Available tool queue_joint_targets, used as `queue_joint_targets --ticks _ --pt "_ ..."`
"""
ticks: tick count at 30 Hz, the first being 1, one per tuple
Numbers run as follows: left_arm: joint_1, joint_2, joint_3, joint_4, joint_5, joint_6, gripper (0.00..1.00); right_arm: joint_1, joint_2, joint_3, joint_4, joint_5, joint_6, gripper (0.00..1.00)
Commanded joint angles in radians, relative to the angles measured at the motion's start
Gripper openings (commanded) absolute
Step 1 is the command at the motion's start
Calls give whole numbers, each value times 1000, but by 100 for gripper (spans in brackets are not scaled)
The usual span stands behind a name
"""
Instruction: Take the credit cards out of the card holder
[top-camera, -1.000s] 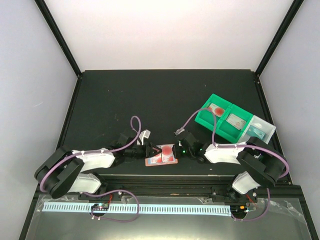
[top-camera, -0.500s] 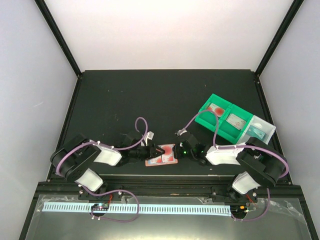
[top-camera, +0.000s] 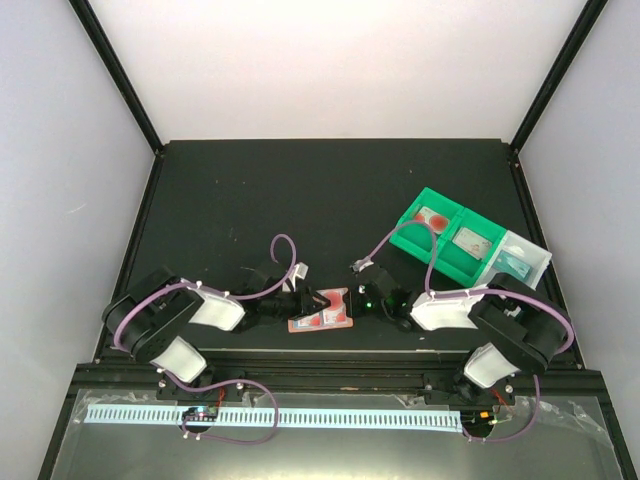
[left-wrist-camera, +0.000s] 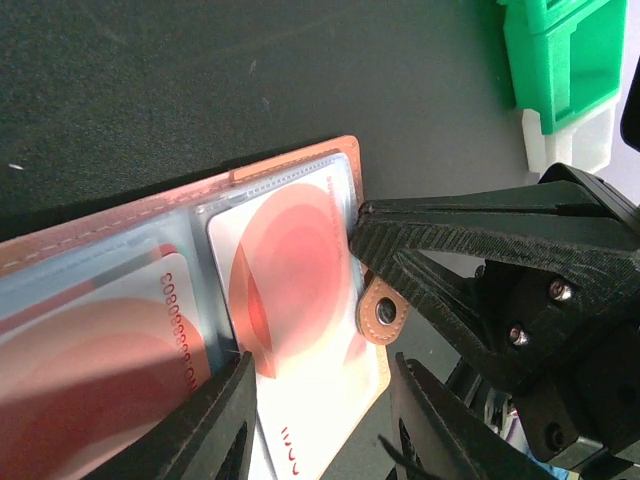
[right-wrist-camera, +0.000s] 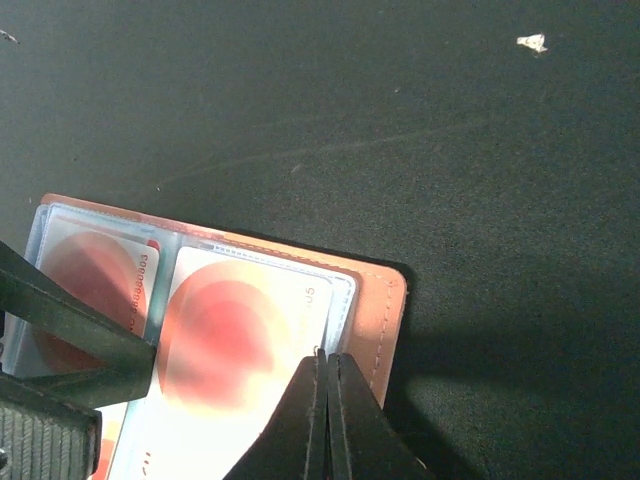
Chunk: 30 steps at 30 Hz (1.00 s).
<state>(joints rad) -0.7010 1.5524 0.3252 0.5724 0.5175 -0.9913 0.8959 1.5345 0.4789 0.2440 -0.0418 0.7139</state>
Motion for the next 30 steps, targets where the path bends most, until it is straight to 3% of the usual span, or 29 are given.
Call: queue_joint_targets --ticks 1,15,30 --pt "-5 -17 3 -94 -85 6 41 19 67 -35 -92 -67 6 1" --pt "-5 -74 -3 -166 -113 37 43 20 -185 30 -258 -128 14 11" --pt "-6 -132 -30 -161 -111 36 44 19 -44 107 -205 -122 2 1"
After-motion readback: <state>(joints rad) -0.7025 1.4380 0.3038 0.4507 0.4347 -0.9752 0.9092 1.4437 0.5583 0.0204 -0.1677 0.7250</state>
